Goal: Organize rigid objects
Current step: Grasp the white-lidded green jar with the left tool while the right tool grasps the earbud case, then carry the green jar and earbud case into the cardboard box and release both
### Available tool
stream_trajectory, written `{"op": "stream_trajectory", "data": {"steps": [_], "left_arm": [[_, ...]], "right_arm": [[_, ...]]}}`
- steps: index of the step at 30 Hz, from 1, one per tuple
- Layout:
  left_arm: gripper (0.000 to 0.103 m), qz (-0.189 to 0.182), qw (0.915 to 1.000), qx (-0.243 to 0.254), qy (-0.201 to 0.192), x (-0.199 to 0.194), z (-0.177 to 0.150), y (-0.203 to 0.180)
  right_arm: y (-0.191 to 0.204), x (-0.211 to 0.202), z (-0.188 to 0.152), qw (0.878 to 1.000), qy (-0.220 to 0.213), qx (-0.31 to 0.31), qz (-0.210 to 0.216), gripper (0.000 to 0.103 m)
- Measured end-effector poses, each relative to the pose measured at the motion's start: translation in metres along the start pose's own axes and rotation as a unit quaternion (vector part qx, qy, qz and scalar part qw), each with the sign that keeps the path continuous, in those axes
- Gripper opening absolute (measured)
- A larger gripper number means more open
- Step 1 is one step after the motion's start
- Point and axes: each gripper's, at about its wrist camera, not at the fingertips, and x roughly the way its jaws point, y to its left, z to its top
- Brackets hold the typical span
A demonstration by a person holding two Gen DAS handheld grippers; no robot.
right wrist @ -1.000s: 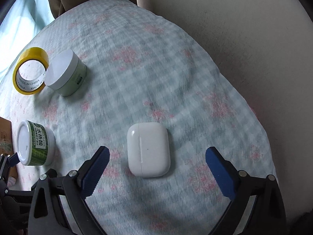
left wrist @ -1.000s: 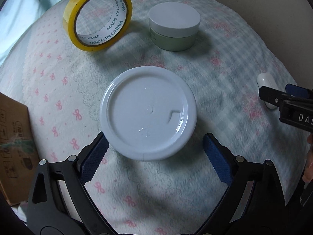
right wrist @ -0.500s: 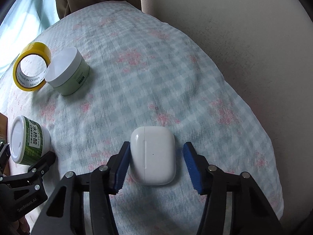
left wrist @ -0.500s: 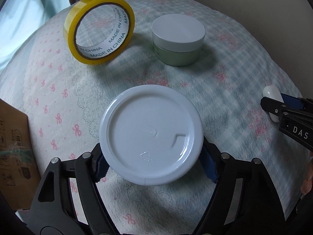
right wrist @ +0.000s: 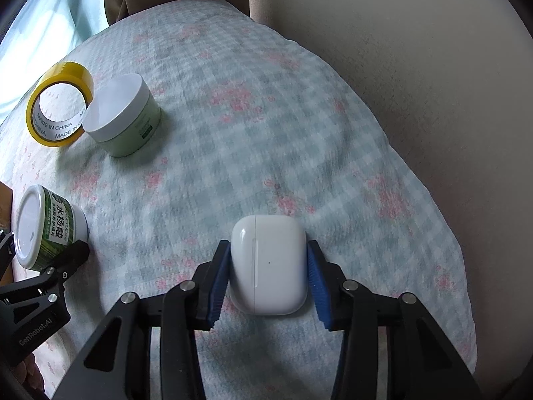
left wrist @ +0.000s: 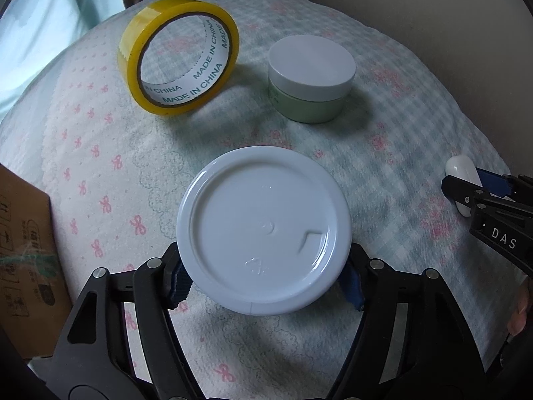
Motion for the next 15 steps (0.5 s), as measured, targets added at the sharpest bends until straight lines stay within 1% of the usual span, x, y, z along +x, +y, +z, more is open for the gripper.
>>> {"op": "stream_trajectory", "data": {"steps": [8,15], "left_arm": [[0.068,-0.002,0.9997,-0.008,-0.024,-0.021,0.012,0.003],[0.068,-0.003,0.9984,-0.019,-0.053,-0.061,0.029,0.008]], "right_arm": [[0.001,-0.014,0.011,1.000,-0.012,-0.002,0.000,0.041],[0.002,-0.045,0.023,0.999,-0.034,-0.005,-0.002,0.041]]}}
